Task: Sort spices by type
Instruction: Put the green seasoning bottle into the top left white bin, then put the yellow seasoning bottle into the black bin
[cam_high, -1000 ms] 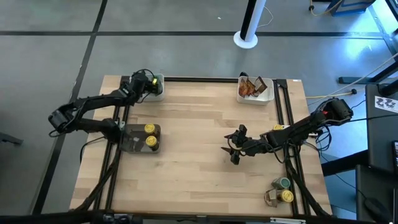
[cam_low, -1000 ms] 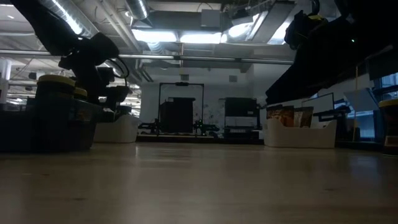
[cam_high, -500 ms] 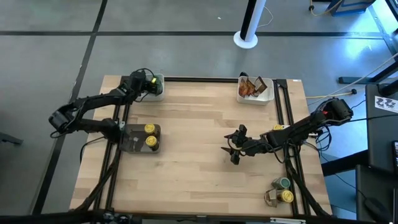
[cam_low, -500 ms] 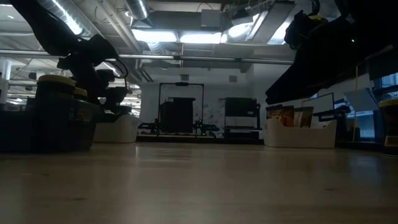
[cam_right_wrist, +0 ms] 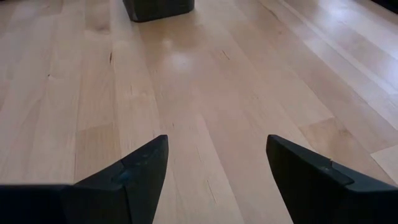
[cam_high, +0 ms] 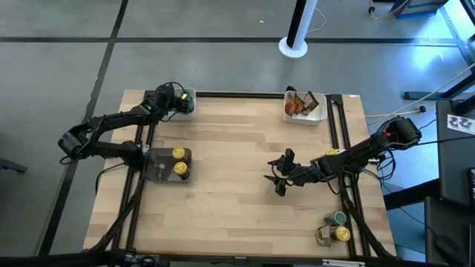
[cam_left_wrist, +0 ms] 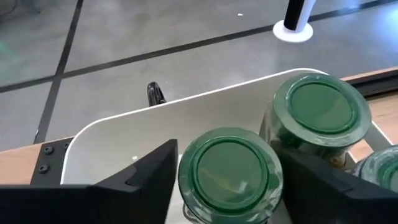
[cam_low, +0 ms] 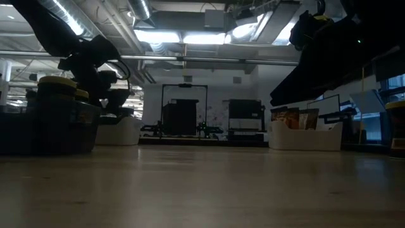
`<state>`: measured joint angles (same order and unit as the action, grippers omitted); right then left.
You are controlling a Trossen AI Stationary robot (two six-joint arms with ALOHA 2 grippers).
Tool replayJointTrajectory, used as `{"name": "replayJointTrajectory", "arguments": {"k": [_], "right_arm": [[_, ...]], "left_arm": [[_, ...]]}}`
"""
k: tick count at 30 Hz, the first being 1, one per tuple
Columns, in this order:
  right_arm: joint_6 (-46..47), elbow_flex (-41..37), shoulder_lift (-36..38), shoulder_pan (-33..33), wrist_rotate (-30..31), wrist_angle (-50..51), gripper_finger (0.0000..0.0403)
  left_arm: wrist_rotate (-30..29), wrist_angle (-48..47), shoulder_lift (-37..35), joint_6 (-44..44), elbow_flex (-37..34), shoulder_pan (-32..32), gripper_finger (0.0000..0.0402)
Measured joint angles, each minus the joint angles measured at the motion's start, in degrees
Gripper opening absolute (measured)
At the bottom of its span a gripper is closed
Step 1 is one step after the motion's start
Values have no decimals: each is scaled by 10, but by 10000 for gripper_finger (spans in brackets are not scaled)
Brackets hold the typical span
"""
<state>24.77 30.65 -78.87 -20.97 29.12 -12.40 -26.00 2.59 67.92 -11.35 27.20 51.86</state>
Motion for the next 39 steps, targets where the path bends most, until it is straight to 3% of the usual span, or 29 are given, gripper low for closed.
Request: {"name": "replayJointTrajectory", "arguments": {"k": [9, 19, 28, 39], "right_arm": [[0, 0, 0, 0, 0, 0, 271], [0, 0, 0, 0, 0, 0, 271], [0, 0, 0, 0, -1, 0, 271], [3, 0, 0, 0, -17, -11, 271]], "left_arm": [[0, 10, -3, 3, 0, -5, 318], [1, -9, -119, 64, 0, -16, 321], [4, -36, -241, 66, 0, -78, 322], [177, -14, -274, 52, 0, -231, 321]]}}
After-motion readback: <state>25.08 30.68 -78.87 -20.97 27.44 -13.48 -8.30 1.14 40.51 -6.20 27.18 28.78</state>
